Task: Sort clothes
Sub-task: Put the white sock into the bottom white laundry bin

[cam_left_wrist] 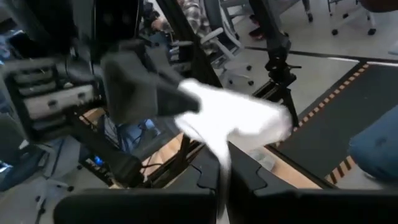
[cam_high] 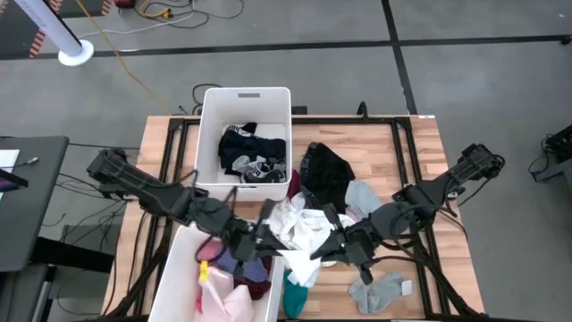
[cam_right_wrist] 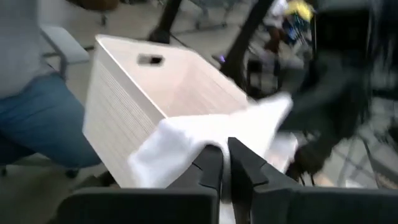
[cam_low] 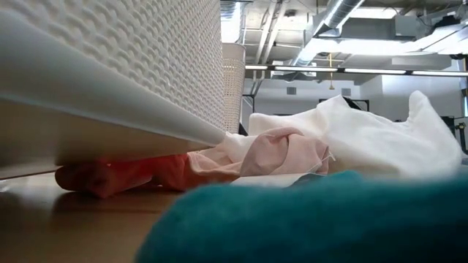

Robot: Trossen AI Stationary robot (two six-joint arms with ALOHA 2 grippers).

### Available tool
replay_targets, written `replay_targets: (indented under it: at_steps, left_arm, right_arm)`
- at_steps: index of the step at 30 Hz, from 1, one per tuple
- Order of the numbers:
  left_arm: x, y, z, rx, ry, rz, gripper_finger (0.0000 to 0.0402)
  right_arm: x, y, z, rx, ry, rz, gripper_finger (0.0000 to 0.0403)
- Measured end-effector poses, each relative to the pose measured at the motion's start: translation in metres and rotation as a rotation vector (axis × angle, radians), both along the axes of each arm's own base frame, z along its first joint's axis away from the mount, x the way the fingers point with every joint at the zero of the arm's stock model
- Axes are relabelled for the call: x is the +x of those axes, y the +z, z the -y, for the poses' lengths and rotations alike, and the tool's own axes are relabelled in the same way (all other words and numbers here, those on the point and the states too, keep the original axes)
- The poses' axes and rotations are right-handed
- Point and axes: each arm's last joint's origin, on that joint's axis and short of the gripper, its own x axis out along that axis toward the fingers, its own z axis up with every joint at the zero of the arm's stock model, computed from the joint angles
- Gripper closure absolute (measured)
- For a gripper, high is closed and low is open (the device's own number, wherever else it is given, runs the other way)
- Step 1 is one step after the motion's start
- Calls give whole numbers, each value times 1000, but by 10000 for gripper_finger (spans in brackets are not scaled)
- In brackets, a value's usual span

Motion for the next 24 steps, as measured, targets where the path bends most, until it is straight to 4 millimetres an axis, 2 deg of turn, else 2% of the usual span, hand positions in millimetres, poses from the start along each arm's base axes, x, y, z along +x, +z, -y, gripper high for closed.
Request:
replay_targets:
  at_steps: [8,15,20,24]
  left_arm:
    - [-51,29,-4,-18,34,10,401]
    - [-92,41,-2,-67,-39,-36,401]
    - [-107,33,5,-78,-76,-156,401]
    - [-106,15,8,-74,-42,-326,401]
  right_arm:
    - [-1,-11,7,26,-101,-136,306]
    - [-5,-25,15,65,-187,-319,250]
    - [-11,-34,18,99,-255,-452,235]
    - [-15,-39,19,119,-294,-525,236]
